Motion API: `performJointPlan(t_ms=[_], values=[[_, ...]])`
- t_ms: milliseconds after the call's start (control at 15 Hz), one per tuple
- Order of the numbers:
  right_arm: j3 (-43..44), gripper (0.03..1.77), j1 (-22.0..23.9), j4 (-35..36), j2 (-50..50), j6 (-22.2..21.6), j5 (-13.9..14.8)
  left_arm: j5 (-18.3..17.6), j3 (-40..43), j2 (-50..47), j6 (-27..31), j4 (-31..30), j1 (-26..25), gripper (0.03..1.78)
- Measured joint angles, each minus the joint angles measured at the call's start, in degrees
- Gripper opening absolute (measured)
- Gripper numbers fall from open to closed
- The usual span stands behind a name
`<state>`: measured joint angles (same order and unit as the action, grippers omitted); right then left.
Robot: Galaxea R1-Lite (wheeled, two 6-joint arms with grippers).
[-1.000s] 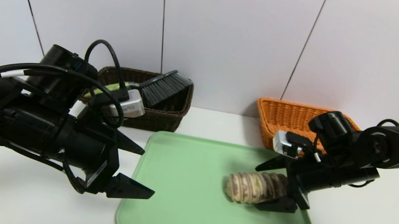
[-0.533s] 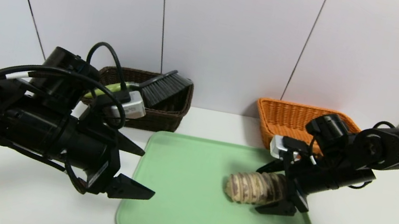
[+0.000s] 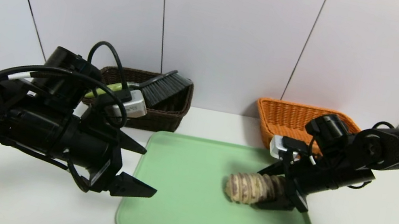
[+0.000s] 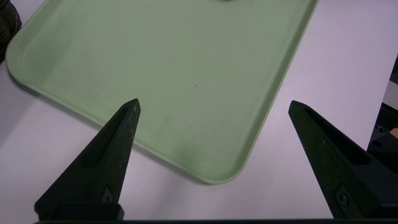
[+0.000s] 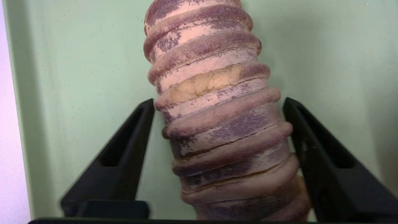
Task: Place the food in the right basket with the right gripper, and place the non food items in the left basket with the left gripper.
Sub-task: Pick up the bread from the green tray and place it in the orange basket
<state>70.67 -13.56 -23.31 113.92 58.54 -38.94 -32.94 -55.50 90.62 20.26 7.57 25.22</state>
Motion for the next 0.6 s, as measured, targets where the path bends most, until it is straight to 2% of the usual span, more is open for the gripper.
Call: performJointPlan(t_ms=[333,400,467,600], values=[[-0.05,0.75,0.02,-0.09,-0.33,0.00,-0.06,0.00,-0.11,0.02,0.00,-0.33,0.02,1.69],[-0.06,0.36,0.02,-0.11,-0.44,0.00,-0.09,-0.02,-0.11,0.02,0.00,-0.33,0.02,1.69],[-0.06,0.20,0.02,-0.15,-0.56,-0.02,-0.15,0.00,-0.12,0.00,0.02,-0.30,0.02,1.69],[0.02,0.20,0.05,-0.15,-1.19,-0.09,-0.34,-0.02,-0.12,-0.11,0.10,-0.33,0.02,1.69]])
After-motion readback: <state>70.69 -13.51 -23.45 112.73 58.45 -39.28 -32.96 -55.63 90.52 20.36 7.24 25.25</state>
